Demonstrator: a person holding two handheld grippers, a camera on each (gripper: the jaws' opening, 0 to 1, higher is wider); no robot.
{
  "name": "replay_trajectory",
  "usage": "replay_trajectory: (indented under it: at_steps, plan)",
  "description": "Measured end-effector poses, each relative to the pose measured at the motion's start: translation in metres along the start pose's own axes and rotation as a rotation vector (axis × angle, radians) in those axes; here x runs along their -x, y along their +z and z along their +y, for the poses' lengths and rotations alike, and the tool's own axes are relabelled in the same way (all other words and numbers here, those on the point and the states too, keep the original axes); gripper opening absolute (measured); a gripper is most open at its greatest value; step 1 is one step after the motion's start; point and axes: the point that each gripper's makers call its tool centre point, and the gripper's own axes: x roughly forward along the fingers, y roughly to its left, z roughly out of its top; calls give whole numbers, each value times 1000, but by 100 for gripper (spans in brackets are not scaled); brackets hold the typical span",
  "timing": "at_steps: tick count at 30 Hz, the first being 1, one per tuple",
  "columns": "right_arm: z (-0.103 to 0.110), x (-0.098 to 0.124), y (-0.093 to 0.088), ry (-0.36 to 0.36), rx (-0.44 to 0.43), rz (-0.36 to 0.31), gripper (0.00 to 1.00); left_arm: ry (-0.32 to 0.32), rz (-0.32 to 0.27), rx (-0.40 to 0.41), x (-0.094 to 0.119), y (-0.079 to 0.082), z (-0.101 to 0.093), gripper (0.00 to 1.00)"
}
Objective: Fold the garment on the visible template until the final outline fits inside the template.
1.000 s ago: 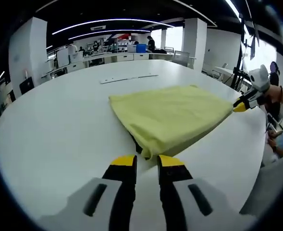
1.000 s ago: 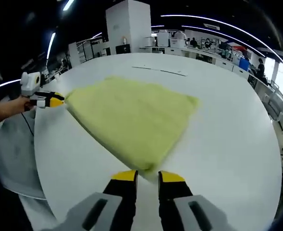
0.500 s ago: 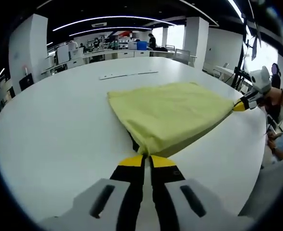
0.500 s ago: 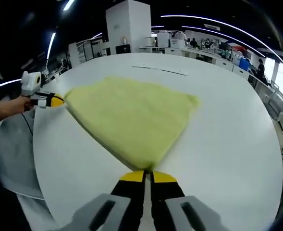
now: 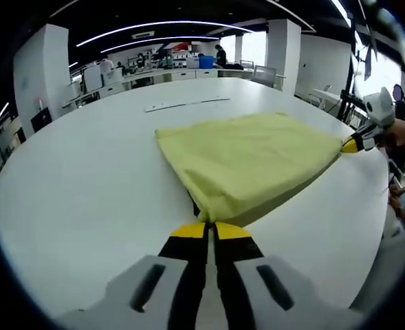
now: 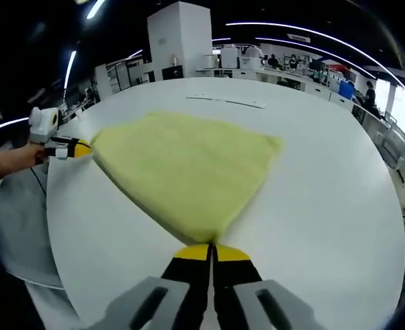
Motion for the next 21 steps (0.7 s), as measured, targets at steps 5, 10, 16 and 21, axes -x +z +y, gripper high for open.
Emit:
replay_trajectory:
  at_steps: [5, 10, 16, 21]
  plan:
    - [-4, 2, 0, -6, 5, 0, 0, -1, 1, -14, 5, 2, 7, 0]
    - [-5, 3, 0, -4, 1, -3, 0, 0, 5, -32, 8, 2, 15, 0]
    - [-6, 2, -3, -4, -8, 5, 0, -5, 22, -74, 6, 0, 17, 0]
    - [-5, 3, -4, -5, 6, 11, 0, -21, 30, -68, 7, -7, 14, 0]
